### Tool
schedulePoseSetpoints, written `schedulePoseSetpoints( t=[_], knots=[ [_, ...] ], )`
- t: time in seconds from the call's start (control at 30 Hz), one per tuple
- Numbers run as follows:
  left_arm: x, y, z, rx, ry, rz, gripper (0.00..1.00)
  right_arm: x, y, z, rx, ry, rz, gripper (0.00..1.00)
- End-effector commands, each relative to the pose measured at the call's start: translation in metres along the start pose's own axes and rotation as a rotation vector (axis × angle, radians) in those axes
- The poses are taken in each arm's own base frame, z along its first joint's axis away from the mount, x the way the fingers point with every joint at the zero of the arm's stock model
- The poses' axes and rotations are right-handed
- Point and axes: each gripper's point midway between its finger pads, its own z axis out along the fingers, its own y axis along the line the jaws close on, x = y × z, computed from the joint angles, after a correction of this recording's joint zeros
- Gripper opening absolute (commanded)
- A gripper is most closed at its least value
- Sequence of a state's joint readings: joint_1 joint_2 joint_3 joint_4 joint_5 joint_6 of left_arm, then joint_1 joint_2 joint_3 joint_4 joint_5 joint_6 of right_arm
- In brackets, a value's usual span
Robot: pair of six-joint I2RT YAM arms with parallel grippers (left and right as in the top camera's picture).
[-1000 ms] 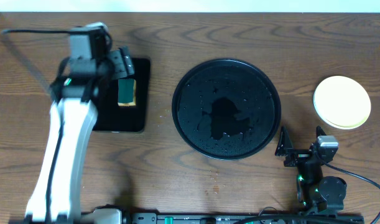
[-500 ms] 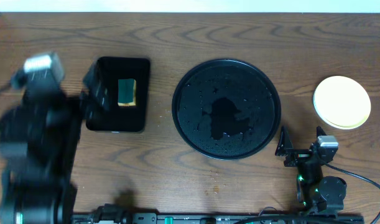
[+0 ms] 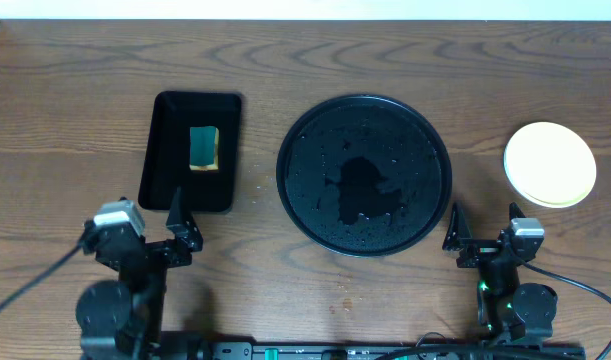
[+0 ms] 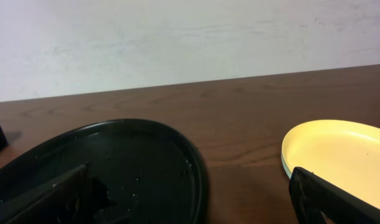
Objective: Clean dirty plates on tray and stack at the side
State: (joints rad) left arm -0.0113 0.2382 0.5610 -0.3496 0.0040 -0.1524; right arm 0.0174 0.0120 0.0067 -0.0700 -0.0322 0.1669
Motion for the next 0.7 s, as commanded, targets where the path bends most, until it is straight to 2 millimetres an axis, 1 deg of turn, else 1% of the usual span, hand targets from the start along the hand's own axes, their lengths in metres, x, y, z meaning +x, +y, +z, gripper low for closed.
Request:
schedulePoseSetpoints(
  t=[0.0, 0.07, 0.13, 0.23, 0.3, 0.47, 0.6, 0.67],
  knots=[
    [-0.007, -0.009, -0.003, 0.073, -0.137, 0.005, 0.86, 0.001, 0.002, 0.0, -0.008, 0.0, -0.016, 0.99],
    [-0.016, -0.015, -0.004, 0.119, -0.25, 0.001, 0.86, 0.001, 0.002, 0.0, -0.008, 0.0, -0.016, 0.99],
    [-0.02, -0.02, -0.005, 0.156, -0.336, -0.004, 0.86, 0.001, 0.002, 0.0, -0.008, 0.0, -0.016, 0.99],
    [-0.016, -0.023, -0.005, 0.187, -0.412, -0.011, 0.86, 0.001, 0.002, 0.0, -0.008, 0.001, -0.016, 0.99],
    [-0.006, -0.022, -0.001, 0.195, -0.423, -0.013, 0.86, 0.001, 0.002, 0.0, -0.008, 0.0, -0.016, 0.99],
    [0.035, -0.015, 0.016, 0.177, -0.348, -0.008, 0.86, 0.0, 0.002, 0.0, -0.008, 0.0, -0.016, 0.99],
    [0.064, -0.003, 0.028, 0.124, -0.27, -0.006, 0.86, 0.0, 0.002, 0.0, -0.008, 0.0, -0.016, 0.99],
    [0.074, 0.005, 0.031, 0.079, -0.23, -0.007, 0.86, 0.001, 0.002, 0.0, -0.008, 0.001, -0.016, 0.99]
  ],
)
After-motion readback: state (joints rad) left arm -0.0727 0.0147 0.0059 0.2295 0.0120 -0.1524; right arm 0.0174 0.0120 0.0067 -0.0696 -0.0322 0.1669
